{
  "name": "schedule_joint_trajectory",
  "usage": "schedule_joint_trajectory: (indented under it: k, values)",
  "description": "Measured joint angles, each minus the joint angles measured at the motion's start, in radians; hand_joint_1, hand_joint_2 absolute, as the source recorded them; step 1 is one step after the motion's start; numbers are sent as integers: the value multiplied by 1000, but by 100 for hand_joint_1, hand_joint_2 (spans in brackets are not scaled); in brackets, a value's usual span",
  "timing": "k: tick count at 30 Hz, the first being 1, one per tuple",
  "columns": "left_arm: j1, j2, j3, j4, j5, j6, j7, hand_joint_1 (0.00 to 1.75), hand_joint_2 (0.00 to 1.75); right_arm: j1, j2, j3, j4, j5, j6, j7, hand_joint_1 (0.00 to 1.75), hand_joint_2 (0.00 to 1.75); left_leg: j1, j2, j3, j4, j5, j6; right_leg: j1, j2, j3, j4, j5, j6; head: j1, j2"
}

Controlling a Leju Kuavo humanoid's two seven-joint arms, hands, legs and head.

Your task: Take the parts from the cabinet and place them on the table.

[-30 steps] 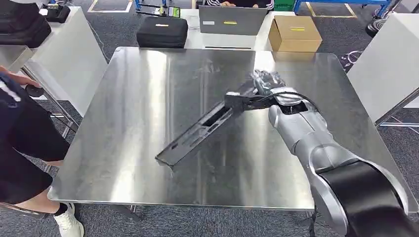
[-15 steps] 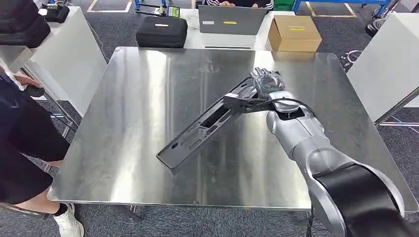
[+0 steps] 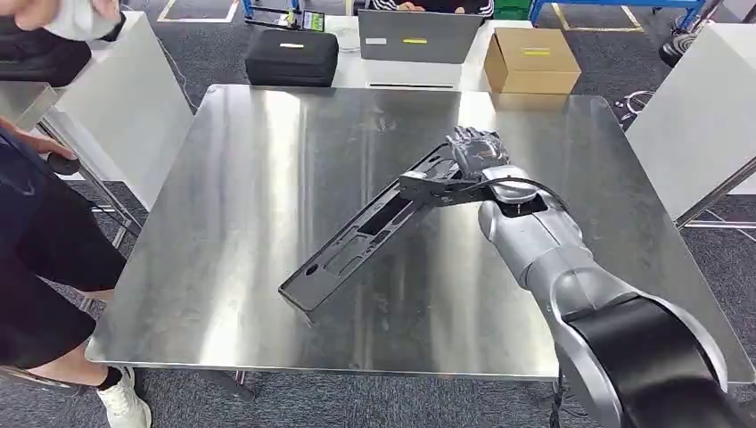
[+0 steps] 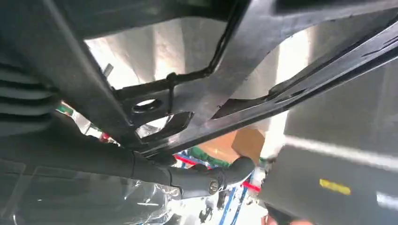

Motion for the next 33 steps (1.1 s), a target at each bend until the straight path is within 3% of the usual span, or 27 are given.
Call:
schedule_joint_trajectory:
  k: [4,9,19,33]
  values:
    - [0,0,0,0,0,0,8,0,0,0,6,5,6,35,201,8,0,0,0,0,0,0,0,0,0,0,0,0,0,0,0,0]
    - [0,0,0,0,0,1,13,0,0,5,14,12,12,55,290,12,0,0,0,0,0,0,0,0,0,0,0,0,0,0,0,0]
    - [0,-26,0,0,-2,71,44,0,0,81,18,25,12,58,178,48,0,0,0,2,10,-1,-4,-3,0,1,0,-1,-2,0,0,0]
    - [0,-35,0,0,-2,73,54,0,0,108,18,26,12,65,168,61,0,0,1,5,19,-1,-5,-4,0,4,6,-1,-3,0,0,0]
